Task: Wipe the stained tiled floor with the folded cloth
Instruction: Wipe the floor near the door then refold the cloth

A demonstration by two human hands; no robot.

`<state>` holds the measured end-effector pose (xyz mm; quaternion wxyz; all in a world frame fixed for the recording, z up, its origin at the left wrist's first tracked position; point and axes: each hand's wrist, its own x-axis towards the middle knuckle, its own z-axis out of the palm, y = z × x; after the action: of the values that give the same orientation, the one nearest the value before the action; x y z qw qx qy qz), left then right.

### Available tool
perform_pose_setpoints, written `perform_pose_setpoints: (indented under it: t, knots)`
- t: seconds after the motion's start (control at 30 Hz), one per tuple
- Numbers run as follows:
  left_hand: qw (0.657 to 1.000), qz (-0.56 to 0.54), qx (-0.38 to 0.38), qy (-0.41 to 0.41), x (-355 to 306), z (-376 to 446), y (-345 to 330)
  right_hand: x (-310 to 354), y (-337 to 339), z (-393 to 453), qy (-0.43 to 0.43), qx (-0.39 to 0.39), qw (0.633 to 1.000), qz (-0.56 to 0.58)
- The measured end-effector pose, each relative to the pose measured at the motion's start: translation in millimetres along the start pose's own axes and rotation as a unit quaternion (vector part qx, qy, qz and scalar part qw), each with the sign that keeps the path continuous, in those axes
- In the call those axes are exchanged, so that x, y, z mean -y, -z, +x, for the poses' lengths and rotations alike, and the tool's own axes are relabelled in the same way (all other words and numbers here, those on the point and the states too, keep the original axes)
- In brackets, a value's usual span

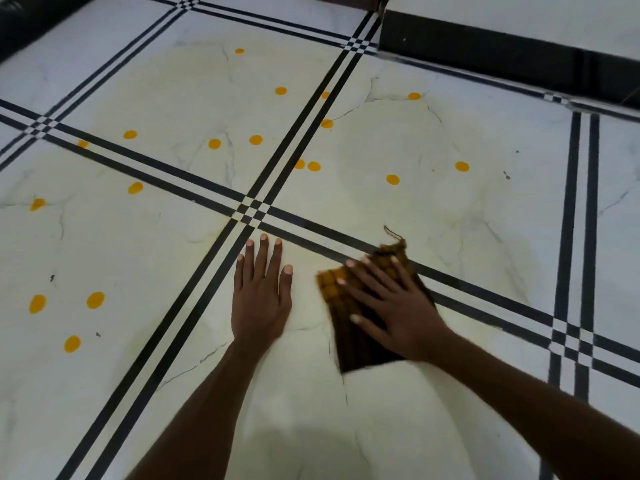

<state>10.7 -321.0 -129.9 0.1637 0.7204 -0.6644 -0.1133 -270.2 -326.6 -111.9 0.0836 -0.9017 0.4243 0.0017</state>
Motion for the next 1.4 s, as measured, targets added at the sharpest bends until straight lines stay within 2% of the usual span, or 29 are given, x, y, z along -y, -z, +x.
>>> perform_pose_setpoints:
  t: [0.03, 0.1, 0.17, 0.23, 0.27, 0.33, 0.43, 0.5, 0.57, 0.67, 0.77, 0.87, 0.97, 1.03, 1.13, 1.23, 1.33, 1.4]
  knots:
    - [1.0, -0.001, -0.003, 0.003, -0.4, 0.2, -0.8, -23.5, 2.2, -12.8, -0.013, -0.012, 1.0, -0.005]
    - [1.0, 0.003, -0.014, 0.008, 0.2, 1.3, -3.0, -67.8, 2.3, -4.1, -0.094, -0.045, 0.995, -0.008]
    - [1.0, 0.01, -0.018, 0.009, 1.9, 1.3, -6.2, -90.7, 2.7, 39.0, -0.205, -0.07, 0.976, 0.007]
    - [1.0, 0.012, -0.019, 0.007, 1.7, 1.3, -6.3, -85.7, 1.4, 91.2, -0.273, -0.08, 0.958, 0.031]
    - [1.0, 0.015, -0.019, 0.004, 1.6, 0.6, -5.4, -73.9, 1.7, 111.0, -0.276, -0.076, 0.957, 0.041]
    - [1.0, 0.023, -0.006, 0.0, -0.3, 0.1, 0.4, -43.7, 1.0, 123.0, -0.225, -0.073, 0.971, 0.043]
    - [0.997, 0.003, 0.07, 0.017, -11.8, -2.5, 22.8, -8.4, -1.9, 75.0, -0.102, -0.029, 0.994, 0.035]
    - [0.994, -0.008, 0.103, 0.032, -28.4, -2.6, 48.0, -9.2, 7.8, 30.9, -0.084, -0.003, 0.995, 0.054]
    - [0.994, -0.008, 0.1, 0.033, -41.1, 0.6, 60.8, -27.2, 12.0, -5.8, -0.143, 0.008, 0.987, 0.073]
    - [0.997, -0.008, 0.075, 0.015, -45.7, 19.1, 55.7, -78.0, 16.5, -15.3, -0.243, -0.035, 0.967, 0.063]
    - [0.999, 0.0, 0.039, -0.008, -26.7, 58.2, 23.5, -144.5, 13.9, 31.2, -0.326, -0.07, 0.942, 0.041]
    - [1.0, 0.004, -0.001, -0.003, -5.6, 94.2, -4.2, -199.4, 17.9, 104.4, -0.365, -0.103, 0.924, 0.052]
    - [0.999, 0.017, -0.05, -0.009, 1.9, 102.9, -15.4, -209.2, 15.6, 169.3, -0.351, -0.105, 0.93, 0.038]
    - [0.998, 0.021, -0.056, -0.011, 0.0, 101.9, -15.9, -179.9, 16.7, 205.4, -0.304, -0.108, 0.945, 0.045]
    - [0.997, 0.03, -0.064, -0.005, 2.2, 101.0, -15.7, -108.5, 13.7, 234.5, -0.165, -0.1, 0.981, 0.022]
    - [0.998, 0.039, -0.055, -0.004, 0.1, 102.2, -14.1, -62.3, 1.1, 205.0, -0.056, -0.08, 0.995, 0.013]
    - [0.999, 0.051, -0.01, 0.002, -4.5, 93.7, -2.1, -61.9, 8.3, 152.7, -0.059, -0.003, 0.998, 0.02]
    - [0.998, 0.051, 0.031, 0.02, -11.2, 93.5, 5.3, -82.8, 19.2, 126.9, -0.1, 0.051, 0.993, 0.02]
